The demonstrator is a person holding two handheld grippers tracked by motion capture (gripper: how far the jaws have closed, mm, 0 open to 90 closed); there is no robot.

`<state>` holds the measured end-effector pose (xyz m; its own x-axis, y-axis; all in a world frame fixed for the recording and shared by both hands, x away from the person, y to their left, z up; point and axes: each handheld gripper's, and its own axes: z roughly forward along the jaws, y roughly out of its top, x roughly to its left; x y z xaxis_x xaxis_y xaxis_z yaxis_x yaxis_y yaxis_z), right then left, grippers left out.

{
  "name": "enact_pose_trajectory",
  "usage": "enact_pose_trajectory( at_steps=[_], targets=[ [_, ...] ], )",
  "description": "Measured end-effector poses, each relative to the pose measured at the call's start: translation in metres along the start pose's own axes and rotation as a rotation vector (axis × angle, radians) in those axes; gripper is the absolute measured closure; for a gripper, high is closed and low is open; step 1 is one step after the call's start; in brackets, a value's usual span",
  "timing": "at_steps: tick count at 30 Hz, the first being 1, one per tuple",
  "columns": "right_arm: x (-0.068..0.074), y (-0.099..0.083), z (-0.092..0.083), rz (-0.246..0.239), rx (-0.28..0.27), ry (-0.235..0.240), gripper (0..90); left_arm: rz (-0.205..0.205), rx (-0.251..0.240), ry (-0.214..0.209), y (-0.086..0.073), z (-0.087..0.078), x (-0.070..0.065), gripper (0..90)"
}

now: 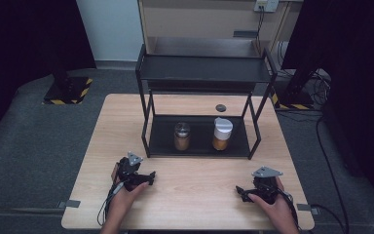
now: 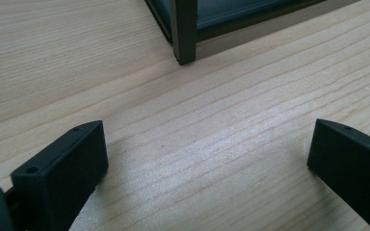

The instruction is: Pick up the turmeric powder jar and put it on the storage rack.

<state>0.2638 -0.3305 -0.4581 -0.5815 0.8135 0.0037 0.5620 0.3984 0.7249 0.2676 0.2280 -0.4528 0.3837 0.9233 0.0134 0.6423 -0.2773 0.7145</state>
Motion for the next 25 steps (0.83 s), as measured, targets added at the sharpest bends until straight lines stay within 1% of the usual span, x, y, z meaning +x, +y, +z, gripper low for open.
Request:
enact_pose_trajectory(
  at_steps=[23,25],
  targets=[
    [-0.0001,0.0001,0.0,0.0,0.0,0.0,1.6,0.0,0.001,-0.001,-0.0004,-0.0008,-0.0004,0.0],
    [-0.001,0.0005,0.0004,-0.006,0.0,0.004,1.4,0.008,0.002,-0.009,0.0005,0.0001,0.0013,0.0]
  ],
)
